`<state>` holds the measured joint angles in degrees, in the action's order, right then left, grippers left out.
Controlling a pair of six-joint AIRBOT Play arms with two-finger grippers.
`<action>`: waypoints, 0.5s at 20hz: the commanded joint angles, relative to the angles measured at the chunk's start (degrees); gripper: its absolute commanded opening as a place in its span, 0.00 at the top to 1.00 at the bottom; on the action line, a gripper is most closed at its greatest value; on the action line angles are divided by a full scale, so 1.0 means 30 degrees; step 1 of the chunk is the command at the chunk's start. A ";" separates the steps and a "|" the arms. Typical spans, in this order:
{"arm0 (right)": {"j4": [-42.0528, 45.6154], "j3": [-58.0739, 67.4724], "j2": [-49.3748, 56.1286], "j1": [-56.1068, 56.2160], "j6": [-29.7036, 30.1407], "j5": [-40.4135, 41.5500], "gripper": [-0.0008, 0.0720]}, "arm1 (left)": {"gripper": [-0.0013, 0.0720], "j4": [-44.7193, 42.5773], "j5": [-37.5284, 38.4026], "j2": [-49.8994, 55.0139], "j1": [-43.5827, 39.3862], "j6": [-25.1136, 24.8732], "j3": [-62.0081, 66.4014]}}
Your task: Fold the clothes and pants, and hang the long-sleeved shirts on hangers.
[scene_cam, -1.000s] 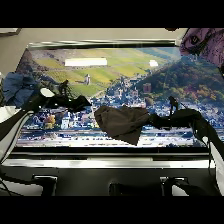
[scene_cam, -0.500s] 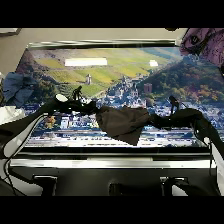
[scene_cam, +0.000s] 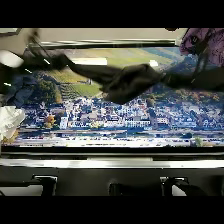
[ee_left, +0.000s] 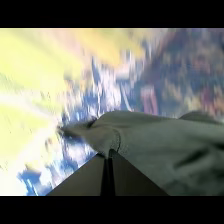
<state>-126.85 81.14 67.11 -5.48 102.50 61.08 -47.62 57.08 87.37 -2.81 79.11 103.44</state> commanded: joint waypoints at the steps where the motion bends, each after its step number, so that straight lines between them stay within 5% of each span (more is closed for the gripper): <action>1: 0.0568 0.5668 -0.1508 0.0007 -0.0357 0.1413 0.94 | 0.97 -0.2871 0.1515 -0.2550 0.0809 0.1064 0.4561; 10: 0.4561 0.7344 -0.6688 0.0007 -0.2550 0.2892 0.94 | 0.96 -0.5872 0.5901 -0.8080 0.0787 0.5195 0.4175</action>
<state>-118.65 102.28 49.56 -5.43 97.43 69.30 -61.32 70.41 66.35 -0.58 89.49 116.31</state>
